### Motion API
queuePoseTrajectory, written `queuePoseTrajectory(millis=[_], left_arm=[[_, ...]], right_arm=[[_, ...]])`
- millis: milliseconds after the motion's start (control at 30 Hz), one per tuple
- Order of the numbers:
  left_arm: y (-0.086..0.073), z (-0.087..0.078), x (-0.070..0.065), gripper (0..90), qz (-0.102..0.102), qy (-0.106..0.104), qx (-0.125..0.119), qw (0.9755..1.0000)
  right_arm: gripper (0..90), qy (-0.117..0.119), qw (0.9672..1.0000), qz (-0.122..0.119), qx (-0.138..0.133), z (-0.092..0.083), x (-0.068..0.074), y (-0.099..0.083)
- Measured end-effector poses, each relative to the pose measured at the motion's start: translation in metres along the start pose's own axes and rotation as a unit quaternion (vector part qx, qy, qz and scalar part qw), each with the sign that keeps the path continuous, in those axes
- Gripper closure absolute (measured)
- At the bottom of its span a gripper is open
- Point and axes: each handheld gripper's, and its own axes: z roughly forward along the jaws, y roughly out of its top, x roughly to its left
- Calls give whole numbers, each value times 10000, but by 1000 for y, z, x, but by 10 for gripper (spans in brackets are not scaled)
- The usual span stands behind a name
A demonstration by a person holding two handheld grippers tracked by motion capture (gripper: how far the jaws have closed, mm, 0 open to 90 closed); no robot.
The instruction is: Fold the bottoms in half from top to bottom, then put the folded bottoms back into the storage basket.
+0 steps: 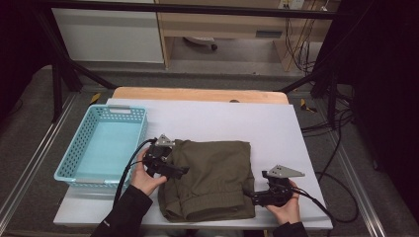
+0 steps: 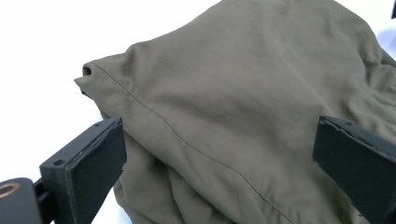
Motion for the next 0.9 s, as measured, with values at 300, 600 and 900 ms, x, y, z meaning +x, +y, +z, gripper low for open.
queuePoseTrajectory(millis=[300,600,900], left_arm=[[4,12,12,43,-178,151,28,9997],[2,26,29,111,-442,544,205,9973],[-2,39,38,262,-597,682,426,9950]], right_arm=[[3,22,10000,6,5,0,1,-1],[2,17,10000,12,58,1,2,-2],[3,32,9999,-11,108,1,2,-2]])
